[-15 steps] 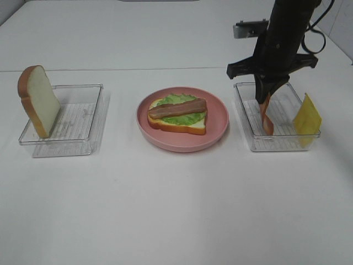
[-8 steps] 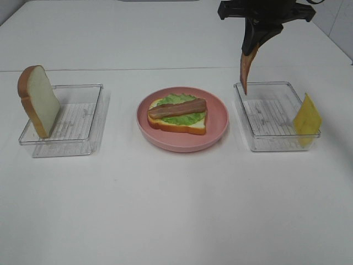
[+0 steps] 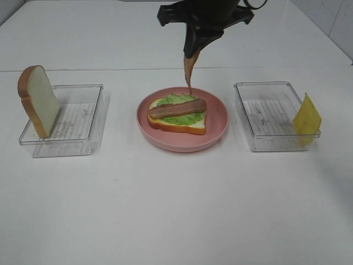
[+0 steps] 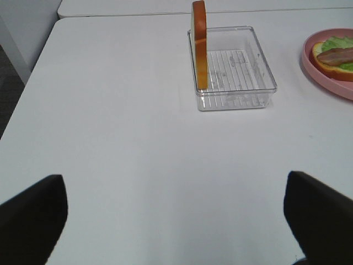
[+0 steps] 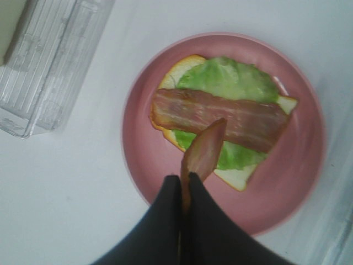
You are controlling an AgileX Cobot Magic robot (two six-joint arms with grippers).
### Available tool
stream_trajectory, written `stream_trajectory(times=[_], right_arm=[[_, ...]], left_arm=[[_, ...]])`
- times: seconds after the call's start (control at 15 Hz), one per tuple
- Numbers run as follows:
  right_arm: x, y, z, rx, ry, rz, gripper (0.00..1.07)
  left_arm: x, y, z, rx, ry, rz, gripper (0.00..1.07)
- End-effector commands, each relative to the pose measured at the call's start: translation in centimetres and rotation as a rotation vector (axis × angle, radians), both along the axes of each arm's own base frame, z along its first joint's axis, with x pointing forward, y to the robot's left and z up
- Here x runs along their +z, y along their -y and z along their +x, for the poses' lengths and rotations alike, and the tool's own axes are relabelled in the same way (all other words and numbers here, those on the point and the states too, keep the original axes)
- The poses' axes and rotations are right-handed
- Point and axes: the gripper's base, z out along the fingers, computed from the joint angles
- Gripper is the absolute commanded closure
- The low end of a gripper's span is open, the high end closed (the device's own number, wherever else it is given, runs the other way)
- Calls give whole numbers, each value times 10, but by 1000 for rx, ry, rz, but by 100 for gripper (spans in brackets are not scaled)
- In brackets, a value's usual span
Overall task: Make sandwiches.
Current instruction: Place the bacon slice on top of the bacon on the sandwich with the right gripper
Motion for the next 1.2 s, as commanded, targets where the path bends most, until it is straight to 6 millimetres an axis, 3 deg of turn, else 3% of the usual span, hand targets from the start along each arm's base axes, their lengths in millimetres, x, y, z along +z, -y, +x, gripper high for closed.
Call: stream_trajectory(times=[0.07,0.13,0.4,0.8,1.07,1.2], right_arm=[[-10,-22,-2,40,19,27,107],[-21,-43,-8,71,17,56,107],[-44,-58,-7,96,0,68,107],[-79,-48,12,75,17,-15,107],[-103,-25,32,27,69,-168,107],[-109,-23,33,32,67,-189,107]], left_arm=[[0,0,0,-2,3,-2,6],[0,0,0,-2,3,-2,6],[0,0,0,-2,3,-2,6],[0,0,0,-2,3,-2,6],[0,0,0,-2,3,-2,6],[0,0,0,-2,3,-2,6]])
